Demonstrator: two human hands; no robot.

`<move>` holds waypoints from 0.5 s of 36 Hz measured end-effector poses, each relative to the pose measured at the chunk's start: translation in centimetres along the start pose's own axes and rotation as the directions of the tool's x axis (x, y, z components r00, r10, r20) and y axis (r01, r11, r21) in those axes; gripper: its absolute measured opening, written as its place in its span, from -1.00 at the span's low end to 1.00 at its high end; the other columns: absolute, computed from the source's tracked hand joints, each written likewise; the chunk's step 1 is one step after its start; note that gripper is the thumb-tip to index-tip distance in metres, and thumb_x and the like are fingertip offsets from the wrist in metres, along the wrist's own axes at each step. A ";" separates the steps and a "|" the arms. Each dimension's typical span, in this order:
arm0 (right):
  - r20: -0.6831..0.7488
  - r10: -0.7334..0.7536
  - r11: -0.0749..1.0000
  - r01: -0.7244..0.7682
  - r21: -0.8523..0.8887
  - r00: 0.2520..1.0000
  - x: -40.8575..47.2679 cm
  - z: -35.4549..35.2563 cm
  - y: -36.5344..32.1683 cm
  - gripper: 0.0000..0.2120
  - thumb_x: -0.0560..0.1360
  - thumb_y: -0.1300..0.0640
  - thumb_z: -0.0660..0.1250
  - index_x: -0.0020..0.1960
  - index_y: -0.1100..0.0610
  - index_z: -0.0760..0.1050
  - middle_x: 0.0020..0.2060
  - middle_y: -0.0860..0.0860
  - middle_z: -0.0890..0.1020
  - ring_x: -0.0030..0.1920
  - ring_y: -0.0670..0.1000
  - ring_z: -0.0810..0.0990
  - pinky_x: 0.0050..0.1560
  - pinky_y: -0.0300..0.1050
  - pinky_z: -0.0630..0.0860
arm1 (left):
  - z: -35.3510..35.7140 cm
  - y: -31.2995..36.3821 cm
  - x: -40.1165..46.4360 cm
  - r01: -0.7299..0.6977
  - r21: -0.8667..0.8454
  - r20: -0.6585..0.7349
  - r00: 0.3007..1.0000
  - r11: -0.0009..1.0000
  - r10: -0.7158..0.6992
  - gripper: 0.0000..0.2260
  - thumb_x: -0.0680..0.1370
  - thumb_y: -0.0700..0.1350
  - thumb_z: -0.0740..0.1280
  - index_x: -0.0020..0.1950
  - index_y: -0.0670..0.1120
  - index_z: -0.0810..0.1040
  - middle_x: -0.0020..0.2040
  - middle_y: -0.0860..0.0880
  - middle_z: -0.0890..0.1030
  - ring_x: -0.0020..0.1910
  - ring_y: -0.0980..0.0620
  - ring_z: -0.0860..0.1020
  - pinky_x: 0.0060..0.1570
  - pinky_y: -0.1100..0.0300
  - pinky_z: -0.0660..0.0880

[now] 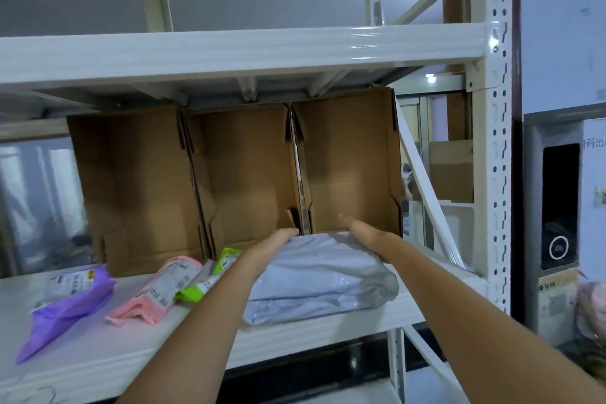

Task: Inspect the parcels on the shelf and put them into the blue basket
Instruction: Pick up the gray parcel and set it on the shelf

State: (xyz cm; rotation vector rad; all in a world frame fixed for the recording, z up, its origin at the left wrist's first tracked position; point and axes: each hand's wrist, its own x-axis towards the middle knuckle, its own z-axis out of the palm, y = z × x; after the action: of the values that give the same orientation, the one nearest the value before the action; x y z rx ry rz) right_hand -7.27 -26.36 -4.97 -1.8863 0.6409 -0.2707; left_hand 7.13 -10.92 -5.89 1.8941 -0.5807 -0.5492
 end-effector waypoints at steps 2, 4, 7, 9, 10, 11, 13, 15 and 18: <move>-0.046 -0.063 0.977 0.071 0.202 0.997 -0.2 0.0 0.5 -0.38 0.63 -0.22 -0.01 0.58 0.10 0.06 0.54 0.10 0.18 0.51 0.14 0.22 0.50 0.01 0.14 | -0.3 -0.6 0.0 -0.011 -0.221 -0.027 1.000 0.975 0.005 -0.46 0.42 0.17 0.33 0.23 -0.20 0.52 0.24 -0.20 0.55 0.23 -0.17 0.52 0.35 -0.03 0.37; -0.127 -0.126 0.938 0.160 0.307 0.984 -0.7 0.1 1.1 -0.45 0.67 -0.08 0.02 0.57 0.14 0.07 0.55 0.07 0.14 0.54 0.10 0.12 0.48 -0.03 0.07 | -0.2 -0.9 -1.6 -0.022 -0.372 -0.091 0.996 0.928 -0.014 -0.57 0.43 0.11 0.33 0.06 -0.24 0.55 0.04 -0.21 0.61 0.05 -0.18 0.56 0.17 0.02 0.47; -0.160 -0.153 0.916 0.201 0.347 0.975 -0.5 0.5 2.1 -0.62 0.67 0.09 0.06 0.45 0.20 0.29 0.38 0.10 0.34 0.42 0.08 0.30 0.35 -0.08 0.24 | 0.1 -1.9 -2.2 -0.024 -0.480 -0.070 0.998 0.877 -0.011 -0.74 0.59 -0.15 0.18 -0.28 -0.20 0.45 -0.47 -0.10 0.55 -0.32 -0.08 0.47 -0.28 0.14 0.39; -0.147 -0.128 0.917 0.174 0.359 0.981 -0.2 0.5 2.4 -0.74 0.65 0.19 0.11 0.25 0.24 0.45 0.19 0.10 0.41 0.17 0.07 0.42 0.07 -0.16 0.37 | 1.0 -1.4 -3.3 -0.020 -0.543 -0.045 0.999 0.840 -0.005 -0.70 0.60 -0.18 0.15 -0.32 -0.18 0.43 -0.57 -0.07 0.52 -0.42 -0.07 0.51 -0.31 0.15 0.36; -0.142 -0.101 0.923 0.146 0.356 0.985 0.0 0.5 2.4 -0.81 0.62 0.23 0.15 0.11 0.24 0.52 0.12 0.09 0.43 0.05 0.05 0.44 -0.04 -0.21 0.37 | 0.7 -2.1 -2.5 -0.031 -0.584 -0.073 0.997 0.811 -0.014 -0.68 0.60 -0.18 0.16 -0.34 -0.19 0.46 -0.56 -0.07 0.54 -0.49 -0.05 0.54 -0.30 0.15 0.37; -0.139 -0.070 0.930 0.115 0.349 0.988 0.0 0.5 2.3 -0.84 0.60 0.27 0.18 -0.06 0.19 0.52 0.05 0.09 0.45 -0.08 0.02 0.44 -0.15 -0.25 0.35 | 0.8 -2.2 -2.9 -0.067 -0.602 -0.106 0.994 0.796 0.004 -0.67 0.59 -0.16 0.19 -0.35 -0.19 0.51 -0.50 -0.09 0.57 -0.50 -0.03 0.57 -0.28 0.15 0.39; -0.127 -0.034 0.927 0.079 0.367 0.991 0.5 0.3 2.5 -0.74 0.58 0.31 0.19 -0.26 0.12 0.40 -0.15 0.06 0.46 -0.19 0.00 0.41 -0.26 -0.26 0.32 | 0.6 -2.9 -2.5 -0.065 -0.582 -0.117 0.993 0.811 -0.004 -0.75 0.51 -0.04 0.34 -0.24 -0.20 0.59 -0.23 -0.15 0.64 -0.28 -0.07 0.61 -0.22 0.15 0.43; -0.114 -0.008 0.903 0.056 0.426 0.994 0.8 0.3 3.0 -0.71 0.57 0.33 0.19 -0.31 0.15 0.37 -0.24 0.05 0.44 -0.20 0.03 0.43 -0.17 -0.20 0.35 | 0.6 -3.6 -2.4 -0.053 -0.556 -0.195 0.979 0.829 -0.068 -0.74 0.46 0.00 0.43 -0.10 -0.20 0.55 -0.07 -0.12 0.57 -0.10 -0.06 0.53 -0.18 0.18 0.41; -0.033 0.058 0.832 -0.030 0.554 0.998 0.4 0.3 3.3 -0.76 0.55 0.30 0.21 -0.29 0.25 0.46 -0.25 0.11 0.55 -0.21 0.13 0.50 0.02 -0.02 0.42 | 0.5 -3.8 -2.3 -0.022 -0.534 -0.229 0.966 0.845 -0.120 -0.63 0.51 0.01 0.39 0.17 -0.22 0.52 0.12 -0.15 0.54 0.07 -0.09 0.52 -0.05 0.21 0.38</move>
State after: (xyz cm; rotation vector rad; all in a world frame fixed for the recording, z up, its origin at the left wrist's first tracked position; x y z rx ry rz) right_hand -7.80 -27.21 -8.13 -1.3046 0.5617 -0.4242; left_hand 5.60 -8.47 -9.33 1.4132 -0.1772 -0.4337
